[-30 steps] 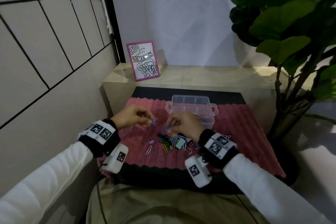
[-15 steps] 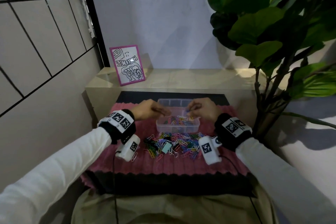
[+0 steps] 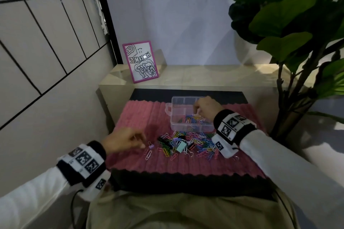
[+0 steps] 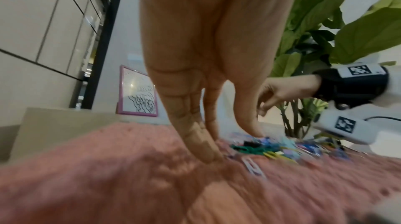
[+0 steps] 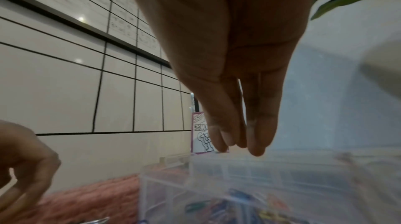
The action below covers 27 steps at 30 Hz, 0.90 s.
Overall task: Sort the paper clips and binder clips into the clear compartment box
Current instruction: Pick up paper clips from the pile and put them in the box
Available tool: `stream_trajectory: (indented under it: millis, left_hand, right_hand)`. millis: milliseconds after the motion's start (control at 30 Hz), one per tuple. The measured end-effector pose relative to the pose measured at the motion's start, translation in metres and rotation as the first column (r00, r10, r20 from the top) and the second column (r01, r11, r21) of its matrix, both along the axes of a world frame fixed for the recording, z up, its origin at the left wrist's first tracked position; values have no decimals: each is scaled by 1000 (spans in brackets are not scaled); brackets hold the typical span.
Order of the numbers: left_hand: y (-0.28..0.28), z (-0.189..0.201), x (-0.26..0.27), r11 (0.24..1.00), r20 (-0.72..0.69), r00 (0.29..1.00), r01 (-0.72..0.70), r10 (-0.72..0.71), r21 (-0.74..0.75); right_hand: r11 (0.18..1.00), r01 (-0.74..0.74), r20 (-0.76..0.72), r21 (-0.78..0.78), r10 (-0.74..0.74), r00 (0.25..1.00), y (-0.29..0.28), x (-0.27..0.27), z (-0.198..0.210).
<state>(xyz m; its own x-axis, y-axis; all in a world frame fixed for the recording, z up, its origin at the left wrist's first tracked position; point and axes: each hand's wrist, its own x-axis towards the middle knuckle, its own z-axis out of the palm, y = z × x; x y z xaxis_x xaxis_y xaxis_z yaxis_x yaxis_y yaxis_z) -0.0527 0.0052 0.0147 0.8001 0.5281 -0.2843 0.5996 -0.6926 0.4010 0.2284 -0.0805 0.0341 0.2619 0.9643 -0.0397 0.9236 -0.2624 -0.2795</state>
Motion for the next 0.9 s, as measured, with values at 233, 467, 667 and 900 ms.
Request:
stream_trajectory:
  millis: [233,467,667,900]
  left_hand:
    - [-27,-29,24,987,-46,993,-103,109,127]
    - [-10,-30,22,993,17,993,-119,119,-12]
    - [-2,-21,9,930,126,962,-192,241,-313]
    - [25,22,9,956,331,911,-171,245,-237]
  right_hand:
    - [911,-388,-85,137,401,912,-18,-49,3]
    - [739,-665,171,-106,673,720,-27,-102,-30]
    - [726,-686,207,-40,678,705,-20,-115,-50]
    - [833,-551,-131,44,552,824,-17,-106,-30]
